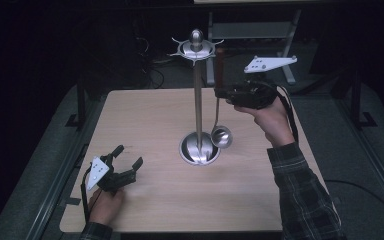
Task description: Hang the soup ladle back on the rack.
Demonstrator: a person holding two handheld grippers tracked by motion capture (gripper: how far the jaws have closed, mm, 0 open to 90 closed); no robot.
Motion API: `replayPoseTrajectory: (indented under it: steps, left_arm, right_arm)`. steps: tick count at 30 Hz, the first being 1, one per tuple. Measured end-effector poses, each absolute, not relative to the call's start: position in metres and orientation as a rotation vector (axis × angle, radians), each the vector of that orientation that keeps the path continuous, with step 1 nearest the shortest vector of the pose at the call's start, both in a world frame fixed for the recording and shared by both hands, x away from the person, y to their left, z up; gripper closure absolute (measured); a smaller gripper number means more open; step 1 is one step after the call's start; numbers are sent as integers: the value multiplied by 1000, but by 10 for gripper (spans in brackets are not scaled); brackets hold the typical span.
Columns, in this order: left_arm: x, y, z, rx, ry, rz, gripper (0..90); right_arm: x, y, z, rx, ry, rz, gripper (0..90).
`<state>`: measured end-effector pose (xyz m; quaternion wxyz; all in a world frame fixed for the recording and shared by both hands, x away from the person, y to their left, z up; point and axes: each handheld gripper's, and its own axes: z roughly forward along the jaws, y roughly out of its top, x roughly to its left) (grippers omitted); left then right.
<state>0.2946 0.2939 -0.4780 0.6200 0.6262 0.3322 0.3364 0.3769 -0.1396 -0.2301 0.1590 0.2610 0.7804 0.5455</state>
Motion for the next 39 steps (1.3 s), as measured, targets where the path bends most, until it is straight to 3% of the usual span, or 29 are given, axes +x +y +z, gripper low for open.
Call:
replayPoseTrajectory:
  steps: [24,39]
  left_arm:
    - [295,293,-478,1432,763,768,133]
    - [295,293,-478,1432,763,769,132]
  right_arm:
    - [379,-129,-227,720,2264,1526,705]
    - [368,-158,-243,810,2240,1529,533]
